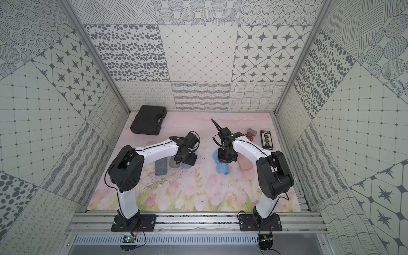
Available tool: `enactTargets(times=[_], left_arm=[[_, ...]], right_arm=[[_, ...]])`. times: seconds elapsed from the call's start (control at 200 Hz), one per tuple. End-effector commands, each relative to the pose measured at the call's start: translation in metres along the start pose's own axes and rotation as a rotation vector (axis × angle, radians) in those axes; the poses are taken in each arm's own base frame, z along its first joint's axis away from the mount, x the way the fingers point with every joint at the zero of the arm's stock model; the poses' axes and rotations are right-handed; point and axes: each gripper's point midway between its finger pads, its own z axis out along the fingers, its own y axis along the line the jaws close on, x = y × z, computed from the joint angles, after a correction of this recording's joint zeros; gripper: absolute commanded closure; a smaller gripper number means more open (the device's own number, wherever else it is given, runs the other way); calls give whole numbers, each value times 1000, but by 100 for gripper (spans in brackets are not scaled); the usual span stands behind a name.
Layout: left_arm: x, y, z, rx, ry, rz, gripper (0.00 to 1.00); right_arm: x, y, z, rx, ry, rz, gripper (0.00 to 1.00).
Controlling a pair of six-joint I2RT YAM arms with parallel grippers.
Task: Wipe the eyeglass case
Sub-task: Move the eyeglass case from the center of the board.
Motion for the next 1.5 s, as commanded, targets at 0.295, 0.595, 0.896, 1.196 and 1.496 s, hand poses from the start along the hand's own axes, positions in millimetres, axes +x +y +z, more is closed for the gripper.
enactTargets(times=[0.295, 0.595, 0.896, 1.196, 1.496], left_arm=[[9, -14, 12, 4, 3, 87, 53], [25, -64, -9, 188, -84, 316, 74], [59, -91, -30, 272, -104, 469, 76], [73, -99, -26, 269, -116, 507, 68], [80, -86, -26, 239, -147, 482, 30]], right_arm=[[6, -8, 12, -48, 2, 27, 100], [-1, -38, -6, 0, -45, 35, 100], [5, -39, -10, -14, -49, 47, 100], [6, -34, -10, -38, -51, 58, 100], [6, -34, -10, -38, -50, 59, 100]])
